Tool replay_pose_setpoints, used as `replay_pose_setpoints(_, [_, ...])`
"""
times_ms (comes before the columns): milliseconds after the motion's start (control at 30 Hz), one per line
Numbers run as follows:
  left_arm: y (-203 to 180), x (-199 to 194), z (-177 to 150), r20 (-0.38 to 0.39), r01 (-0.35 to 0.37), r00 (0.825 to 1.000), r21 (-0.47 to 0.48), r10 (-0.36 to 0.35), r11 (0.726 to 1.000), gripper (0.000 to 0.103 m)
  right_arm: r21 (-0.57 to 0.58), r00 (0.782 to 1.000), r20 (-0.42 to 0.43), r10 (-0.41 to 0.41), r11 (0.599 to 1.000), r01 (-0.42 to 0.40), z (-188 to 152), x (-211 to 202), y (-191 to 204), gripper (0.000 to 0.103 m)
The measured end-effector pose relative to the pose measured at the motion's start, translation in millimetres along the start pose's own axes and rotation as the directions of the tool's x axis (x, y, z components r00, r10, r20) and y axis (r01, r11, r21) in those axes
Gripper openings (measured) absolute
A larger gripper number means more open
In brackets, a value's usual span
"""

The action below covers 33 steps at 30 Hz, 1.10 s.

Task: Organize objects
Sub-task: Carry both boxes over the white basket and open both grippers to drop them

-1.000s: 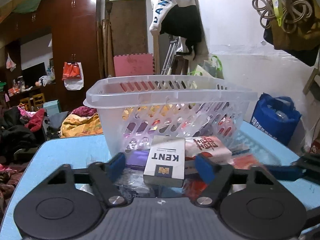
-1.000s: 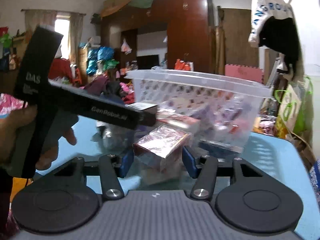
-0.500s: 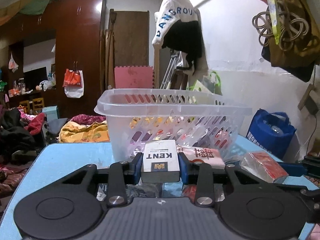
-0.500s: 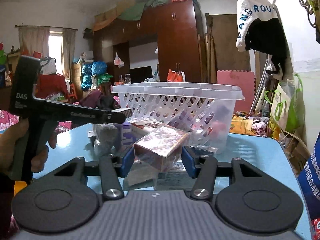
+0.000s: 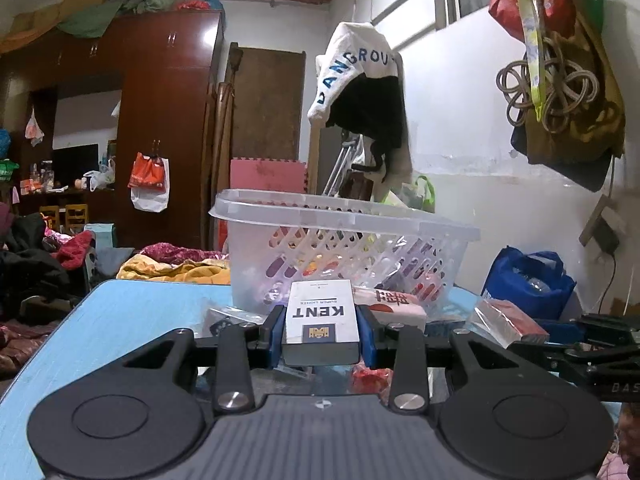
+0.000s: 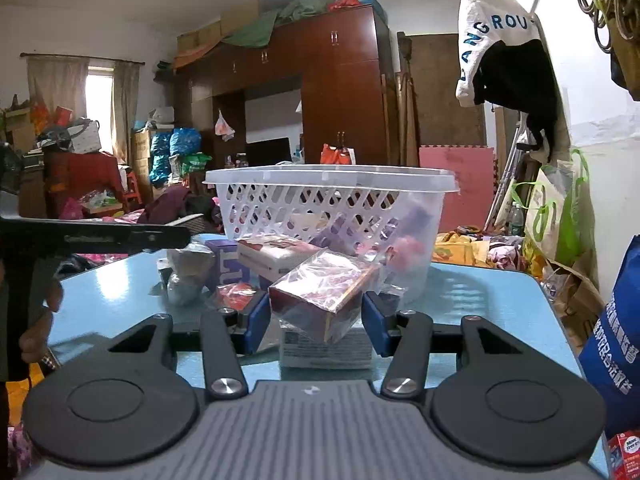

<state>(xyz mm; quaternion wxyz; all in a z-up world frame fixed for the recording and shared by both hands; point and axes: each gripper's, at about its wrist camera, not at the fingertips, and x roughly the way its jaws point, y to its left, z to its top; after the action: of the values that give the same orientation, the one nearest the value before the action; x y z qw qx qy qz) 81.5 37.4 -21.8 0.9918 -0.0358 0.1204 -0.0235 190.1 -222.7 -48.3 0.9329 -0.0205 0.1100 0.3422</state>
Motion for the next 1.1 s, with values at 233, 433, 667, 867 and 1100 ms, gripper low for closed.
replay_pose_setpoints(233, [-3.4, -10.5, -1.6, 0.027, -0.008, 1.000, 0.019, 0.007, 1.000, 0.041, 0.001, 0.999, 0.033, 0.004, 1.000, -0.004, 2.0, -9.4, 0.3, 0.053])
replay_pose_setpoints(433, [-3.5, -18.6, 8.0, 0.050, 0.009, 0.999, 0.013, -0.010, 1.000, 0.041, -0.016, 0.997, 0.077, -0.004, 1.000, 0.005, 16.8, -18.9, 1.8, 0.053])
replay_pose_setpoints(667, [-4.6, -11.6, 60.4, 0.076, 0.060, 0.995, 0.032, -0.063, 0.998, 0.041, -0.089, 0.991, 0.136, -0.009, 0.996, 0.021, 69.6, -11.7, 2.5, 0.053])
replay_pose_setpoints(867, [-9.1, 32.3, 121.1, 0.020, 0.077, 0.997, 0.027, -0.077, 0.997, 0.041, -0.117, 0.992, 0.129, 0.013, 0.993, 0.002, 121.3, 28.8, -4.9, 0.053])
replay_pose_setpoints(1100, [-2.2, 95.2, 135.9, -0.081, -0.001, 0.997, 0.025, 0.003, 1.000, 0.046, -0.165, 0.998, 0.056, -0.016, 0.986, 0.025, 132.9, 89.9, -7.9, 0.056])
